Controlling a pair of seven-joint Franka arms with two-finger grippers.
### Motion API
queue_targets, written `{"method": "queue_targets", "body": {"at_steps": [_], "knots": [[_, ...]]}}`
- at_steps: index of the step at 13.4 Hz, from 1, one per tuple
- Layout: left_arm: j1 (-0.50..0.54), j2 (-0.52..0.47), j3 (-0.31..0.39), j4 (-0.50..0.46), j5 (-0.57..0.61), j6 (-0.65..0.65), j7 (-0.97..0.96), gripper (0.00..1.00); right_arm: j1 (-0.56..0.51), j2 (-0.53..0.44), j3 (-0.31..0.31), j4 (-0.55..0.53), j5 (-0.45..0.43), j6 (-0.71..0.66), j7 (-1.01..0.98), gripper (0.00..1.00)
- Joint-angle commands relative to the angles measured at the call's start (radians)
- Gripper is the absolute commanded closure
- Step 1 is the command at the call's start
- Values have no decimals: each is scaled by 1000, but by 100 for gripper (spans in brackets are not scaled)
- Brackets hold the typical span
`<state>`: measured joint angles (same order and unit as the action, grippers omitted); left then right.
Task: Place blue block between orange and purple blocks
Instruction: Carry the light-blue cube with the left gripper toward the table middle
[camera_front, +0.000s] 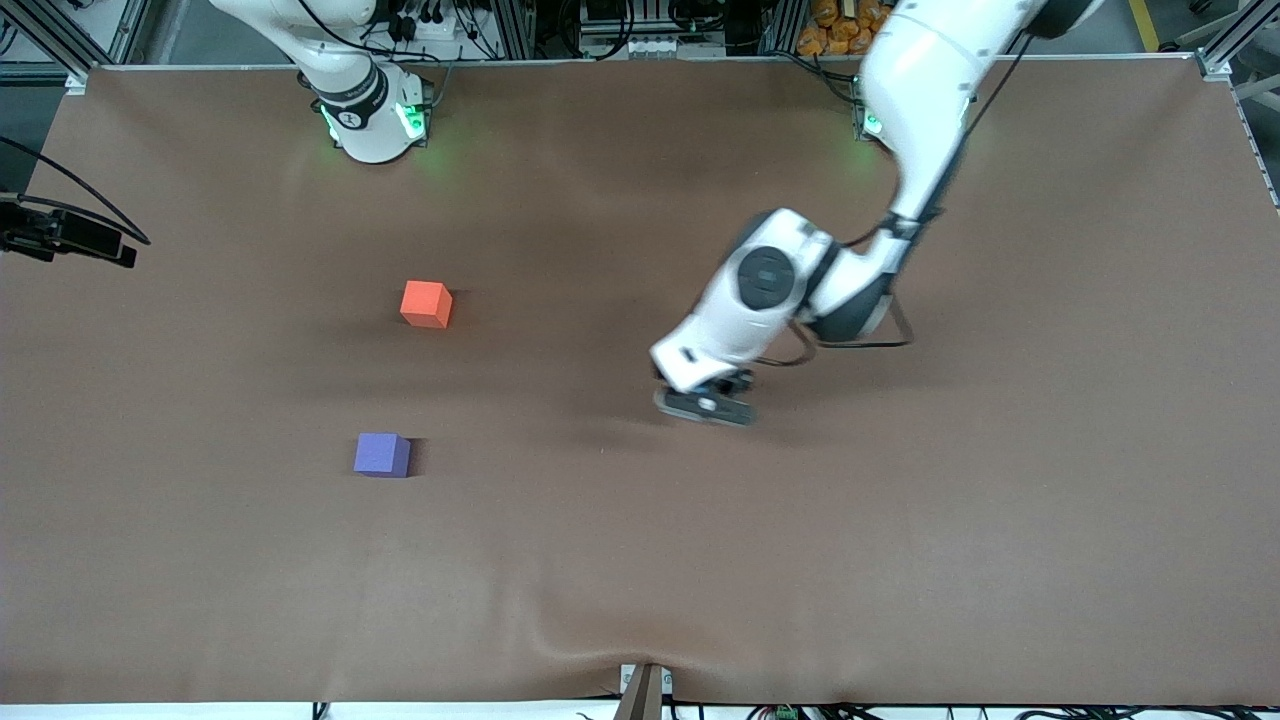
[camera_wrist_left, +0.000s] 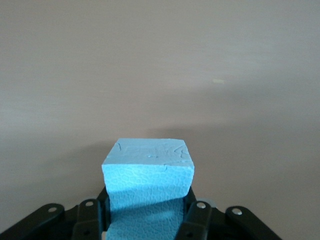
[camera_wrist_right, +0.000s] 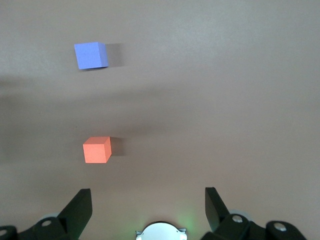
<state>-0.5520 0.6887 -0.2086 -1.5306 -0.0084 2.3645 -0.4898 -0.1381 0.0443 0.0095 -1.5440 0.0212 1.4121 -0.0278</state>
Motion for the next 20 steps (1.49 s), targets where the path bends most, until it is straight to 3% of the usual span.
{"method": "queue_targets", "body": {"at_steps": [1, 4, 8, 11, 12, 13, 15, 17, 19, 20], "knots": [[-121, 164, 61, 237, -24, -36, -96, 100, 18, 54, 9, 7, -12, -5, 26, 0], [-238, 241, 126, 349, -36, -37, -121, 100, 47, 112, 10, 7, 12, 20, 31, 0], [-249, 247, 133, 349, -81, -33, -130, 100, 138, 161, 9, -22, 75, 143, 212, 0], [-289, 273, 140, 345, -81, -31, -135, 100, 147, 184, 9, -33, 77, 154, 217, 0], [-290, 276, 141, 340, -81, -31, -130, 63, 141, 184, 10, -36, 77, 154, 207, 0], [-293, 282, 141, 340, -79, -30, -135, 1, 141, 184, 9, -48, 77, 154, 201, 0], [-292, 267, 143, 340, -74, -30, -127, 0, 147, 183, 9, -50, 77, 154, 206, 0], [-279, 183, 143, 340, -70, -72, -127, 0, 146, 183, 10, -51, 78, 154, 207, 0], [-208, 61, 141, 340, -70, -241, -125, 0, 156, 181, 10, -71, 106, 159, 218, 0], [-171, -15, 141, 339, -67, -313, -121, 0, 176, 177, 9, -93, 161, 181, 221, 0]]}}
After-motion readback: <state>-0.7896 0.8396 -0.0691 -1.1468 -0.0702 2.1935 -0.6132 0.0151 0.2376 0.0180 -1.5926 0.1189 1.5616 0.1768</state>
